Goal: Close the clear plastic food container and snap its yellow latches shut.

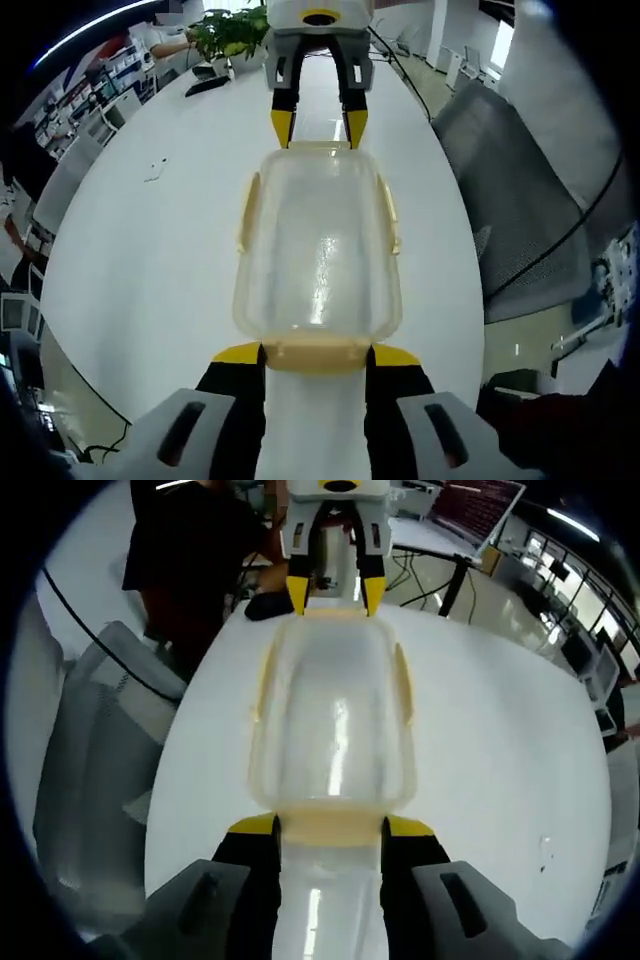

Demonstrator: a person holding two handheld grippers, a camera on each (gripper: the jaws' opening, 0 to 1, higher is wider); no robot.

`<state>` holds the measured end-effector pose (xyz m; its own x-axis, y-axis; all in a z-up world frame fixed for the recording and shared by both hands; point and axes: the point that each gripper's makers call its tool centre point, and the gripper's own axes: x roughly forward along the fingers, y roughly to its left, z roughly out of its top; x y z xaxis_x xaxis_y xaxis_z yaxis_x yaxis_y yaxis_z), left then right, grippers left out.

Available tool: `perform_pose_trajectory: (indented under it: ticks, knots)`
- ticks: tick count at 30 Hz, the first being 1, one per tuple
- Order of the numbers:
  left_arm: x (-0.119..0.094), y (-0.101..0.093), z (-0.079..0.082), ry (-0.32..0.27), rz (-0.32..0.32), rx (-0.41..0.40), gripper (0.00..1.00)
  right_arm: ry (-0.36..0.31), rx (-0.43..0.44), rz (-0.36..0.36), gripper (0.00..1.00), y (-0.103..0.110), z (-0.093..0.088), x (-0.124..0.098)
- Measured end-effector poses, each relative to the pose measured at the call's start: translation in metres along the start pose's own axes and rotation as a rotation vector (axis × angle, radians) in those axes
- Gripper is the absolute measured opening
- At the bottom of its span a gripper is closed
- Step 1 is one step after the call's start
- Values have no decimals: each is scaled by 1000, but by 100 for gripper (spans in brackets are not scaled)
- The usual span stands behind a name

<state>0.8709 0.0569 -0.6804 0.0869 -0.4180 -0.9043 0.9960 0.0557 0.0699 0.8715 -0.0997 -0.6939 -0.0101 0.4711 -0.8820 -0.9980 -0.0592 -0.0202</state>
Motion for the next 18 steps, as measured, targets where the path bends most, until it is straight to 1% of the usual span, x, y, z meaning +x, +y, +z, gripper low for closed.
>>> perform_pose_trajectory:
  ticks: [3, 7, 9, 12, 14, 15, 17, 18]
  knots:
    - [-1, -1, 15, 1, 7, 3, 32, 4, -8, -5, 35, 2, -9, -10]
    - [3, -4, 32, 4, 11, 13, 32, 0, -10, -11, 35, 6, -22, -24]
    - [6, -3, 39, 3, 12, 12, 32, 3, -9, -23, 35, 9, -31, -30]
    - [15, -6, 55, 4, 8, 26, 32, 8, -2, -29, 35, 12, -45, -38]
    - [17, -6, 62, 3, 10, 32, 32, 10, 0, -34, 35, 14, -52, -40]
    - [22, -8, 70, 1, 13, 34, 32, 12, 5, -38, 35, 16, -60, -44]
    - [29, -11, 79, 6, 13, 46, 32, 13, 13, -39, 35, 18, -70, -49]
    - [30, -11, 80, 7, 14, 48, 32, 13, 14, -39, 35, 19, -72, -50]
